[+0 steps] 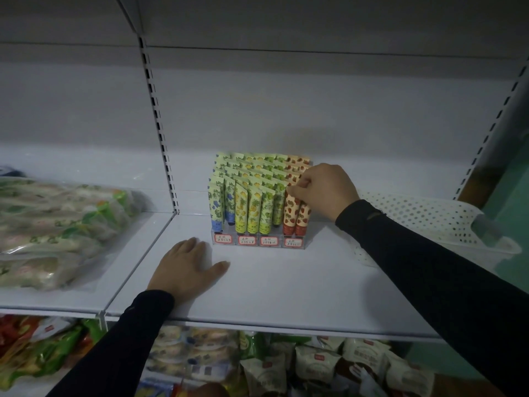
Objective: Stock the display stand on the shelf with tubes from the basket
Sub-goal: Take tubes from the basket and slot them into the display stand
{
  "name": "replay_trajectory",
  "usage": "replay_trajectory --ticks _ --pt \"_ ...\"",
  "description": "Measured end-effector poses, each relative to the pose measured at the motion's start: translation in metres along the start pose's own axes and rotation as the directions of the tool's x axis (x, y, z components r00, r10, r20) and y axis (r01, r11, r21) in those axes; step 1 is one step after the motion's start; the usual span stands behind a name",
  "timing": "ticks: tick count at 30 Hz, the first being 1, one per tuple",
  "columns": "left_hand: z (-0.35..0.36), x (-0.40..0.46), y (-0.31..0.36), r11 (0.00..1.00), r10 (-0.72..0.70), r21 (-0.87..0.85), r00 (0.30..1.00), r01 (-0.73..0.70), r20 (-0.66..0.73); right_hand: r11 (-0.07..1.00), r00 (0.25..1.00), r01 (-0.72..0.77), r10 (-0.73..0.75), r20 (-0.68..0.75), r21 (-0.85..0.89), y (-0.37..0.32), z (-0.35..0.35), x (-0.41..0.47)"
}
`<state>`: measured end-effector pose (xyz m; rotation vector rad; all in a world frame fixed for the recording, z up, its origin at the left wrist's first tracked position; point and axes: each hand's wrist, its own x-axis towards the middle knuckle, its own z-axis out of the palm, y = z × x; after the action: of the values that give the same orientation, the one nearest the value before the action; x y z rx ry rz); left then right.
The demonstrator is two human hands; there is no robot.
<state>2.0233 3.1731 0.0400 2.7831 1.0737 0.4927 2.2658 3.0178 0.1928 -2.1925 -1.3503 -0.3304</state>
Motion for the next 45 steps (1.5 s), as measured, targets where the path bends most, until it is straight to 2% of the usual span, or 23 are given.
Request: replay_trajectory --ticks 5,17,34,38,45 --pt "-0.002 -0.001 0.002 1.0 0.003 -0.005 1.0 -0.003 0.001 1.0 1.0 0.013 -0.013 0.002 0.018 0.003 -0.005 -0.003" --pt "-0.003 -0.002 0.004 1.0 0.001 -0.03 1.0 -0.002 -0.021 0.986 0.994 0.09 -0.081 0.071 -0.141 0.001 0.002 0.001" --pt "-0.003 -0.002 0.004 1.0 0.008 -0.027 1.0 -0.009 -0.015 0.985 0.995 0.068 -0.055 0.084 -0.157 -0.003 0.004 0.005" --pt "-0.006 -0.003 0.007 0.999 0.006 -0.033 1.0 -0.007 -0.011 0.972 0.994 0.079 -0.06 0.09 -0.221 -0.006 0.003 0.004" --pt "-0.001 0.001 0.001 1.0 0.002 -0.023 1.0 -0.002 -0.01 0.982 0.996 0.06 -0.046 0.08 -0.179 -0.005 0.003 0.003"
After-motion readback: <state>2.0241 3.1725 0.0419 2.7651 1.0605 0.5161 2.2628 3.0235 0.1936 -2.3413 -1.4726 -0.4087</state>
